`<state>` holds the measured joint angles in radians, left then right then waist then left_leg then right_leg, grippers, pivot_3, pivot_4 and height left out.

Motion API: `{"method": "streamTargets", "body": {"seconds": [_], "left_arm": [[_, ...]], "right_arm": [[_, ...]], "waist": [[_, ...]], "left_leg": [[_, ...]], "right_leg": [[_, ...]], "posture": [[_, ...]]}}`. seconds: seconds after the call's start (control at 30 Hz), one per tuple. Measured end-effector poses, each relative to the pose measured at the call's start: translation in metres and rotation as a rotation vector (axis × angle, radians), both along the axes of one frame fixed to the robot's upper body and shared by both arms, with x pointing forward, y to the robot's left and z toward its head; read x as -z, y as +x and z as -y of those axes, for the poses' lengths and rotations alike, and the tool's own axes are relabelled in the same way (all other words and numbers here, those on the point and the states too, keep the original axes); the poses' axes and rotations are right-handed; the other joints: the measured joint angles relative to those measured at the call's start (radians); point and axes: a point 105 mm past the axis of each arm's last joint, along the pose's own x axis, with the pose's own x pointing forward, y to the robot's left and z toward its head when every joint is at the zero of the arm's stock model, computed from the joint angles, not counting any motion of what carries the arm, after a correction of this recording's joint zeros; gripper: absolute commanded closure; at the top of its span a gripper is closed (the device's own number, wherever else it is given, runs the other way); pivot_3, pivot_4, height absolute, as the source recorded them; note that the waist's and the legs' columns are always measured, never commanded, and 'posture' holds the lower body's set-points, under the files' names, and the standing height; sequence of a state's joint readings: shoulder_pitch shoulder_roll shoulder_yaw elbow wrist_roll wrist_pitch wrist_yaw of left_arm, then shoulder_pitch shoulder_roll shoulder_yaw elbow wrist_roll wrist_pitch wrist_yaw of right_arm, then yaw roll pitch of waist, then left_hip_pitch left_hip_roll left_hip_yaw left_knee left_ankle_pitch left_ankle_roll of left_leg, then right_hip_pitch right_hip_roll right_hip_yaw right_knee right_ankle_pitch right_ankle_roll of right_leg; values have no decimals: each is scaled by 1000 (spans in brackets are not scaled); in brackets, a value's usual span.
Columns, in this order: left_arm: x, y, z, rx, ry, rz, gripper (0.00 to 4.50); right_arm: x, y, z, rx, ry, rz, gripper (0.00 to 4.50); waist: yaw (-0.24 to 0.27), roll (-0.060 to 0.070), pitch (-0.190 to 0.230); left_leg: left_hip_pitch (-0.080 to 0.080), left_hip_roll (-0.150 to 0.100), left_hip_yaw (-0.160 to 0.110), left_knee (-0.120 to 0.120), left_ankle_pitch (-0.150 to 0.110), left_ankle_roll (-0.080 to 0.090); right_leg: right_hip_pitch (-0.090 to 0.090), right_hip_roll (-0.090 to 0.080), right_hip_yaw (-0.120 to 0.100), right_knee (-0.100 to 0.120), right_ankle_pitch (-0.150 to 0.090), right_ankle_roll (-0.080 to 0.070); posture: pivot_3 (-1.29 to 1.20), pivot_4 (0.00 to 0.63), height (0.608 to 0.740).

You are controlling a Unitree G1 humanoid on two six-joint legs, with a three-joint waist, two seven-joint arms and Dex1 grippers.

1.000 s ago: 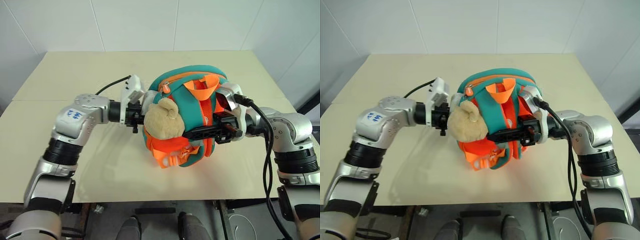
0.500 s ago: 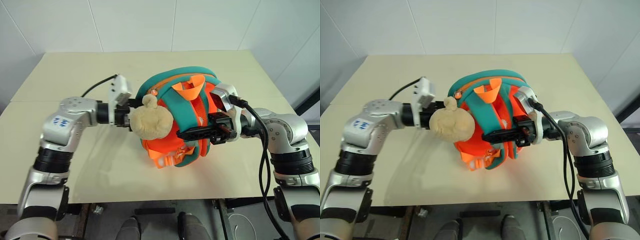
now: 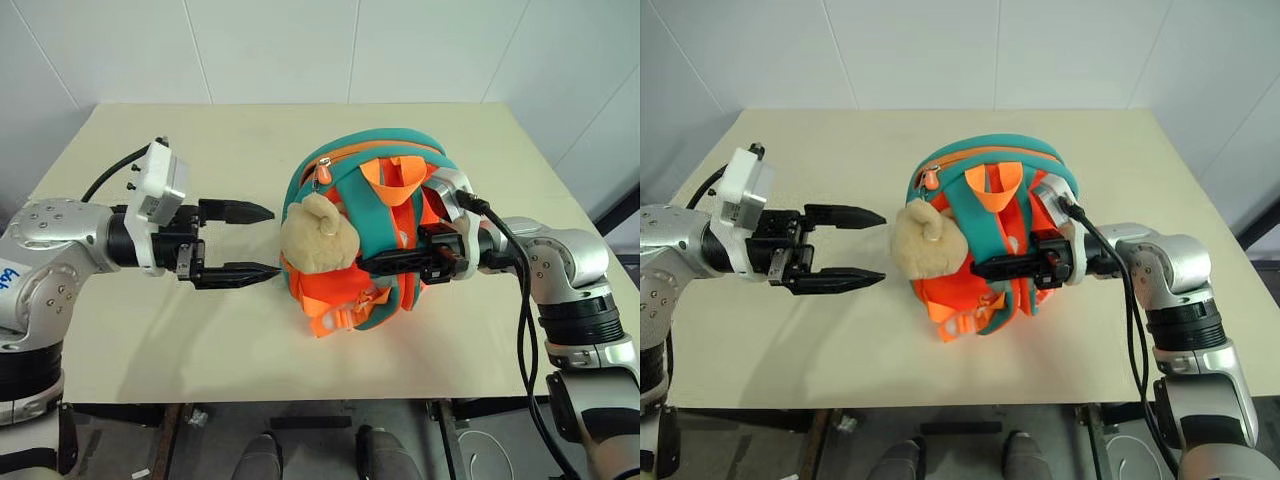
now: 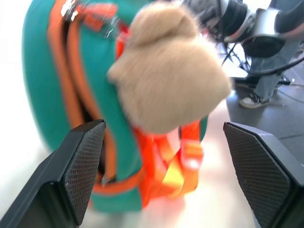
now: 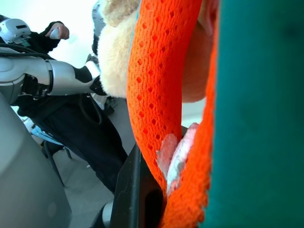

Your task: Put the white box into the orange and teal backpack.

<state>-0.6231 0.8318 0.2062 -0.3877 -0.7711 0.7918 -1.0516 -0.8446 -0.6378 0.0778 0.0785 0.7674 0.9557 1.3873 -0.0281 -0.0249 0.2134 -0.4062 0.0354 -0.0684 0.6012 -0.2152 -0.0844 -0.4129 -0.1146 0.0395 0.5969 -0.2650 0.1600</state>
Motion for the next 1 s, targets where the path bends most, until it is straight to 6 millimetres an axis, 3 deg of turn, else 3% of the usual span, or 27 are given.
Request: {"method": "streamTargets", "body": {"seconds": [0.13,0.4,0.6,0.8,1.0], "left_arm": [[-2,3,16,27,-89,-18,261],[15,21,43,24,-54,-4,261],[14,22,44,21,-40,50,1731],[9,22,28,-2,26,72,3066],[-7,36,-21,-147,137,49,3164]], "right_arm": [[0,1,-2,-5,0,11,4476],[0,1,-2,-11,1,13,4476],[2,0,-1,5,5,14,4476],[4,-2,-3,9,6,16,4476],[8,-2,0,40,18,8,4476]], "waist": [[0,0,0],[0,0,0],[0,0,0],[-2,0,0],[-4,0,0]], "left_leg": [[0,0,0,4,0,0],[0,0,0,8,0,0],[0,0,0,8,0,0],[0,0,0,8,-1,0],[0,0,0,8,-1,1]], "right_leg": [[0,0,0,2,0,0],[1,0,0,3,0,0],[1,0,0,3,0,0],[1,0,0,3,0,0],[1,0,0,3,0,-1]], "posture": [[0,150,740],[0,150,740],[0,150,740],[0,150,740],[0,150,740]]}}
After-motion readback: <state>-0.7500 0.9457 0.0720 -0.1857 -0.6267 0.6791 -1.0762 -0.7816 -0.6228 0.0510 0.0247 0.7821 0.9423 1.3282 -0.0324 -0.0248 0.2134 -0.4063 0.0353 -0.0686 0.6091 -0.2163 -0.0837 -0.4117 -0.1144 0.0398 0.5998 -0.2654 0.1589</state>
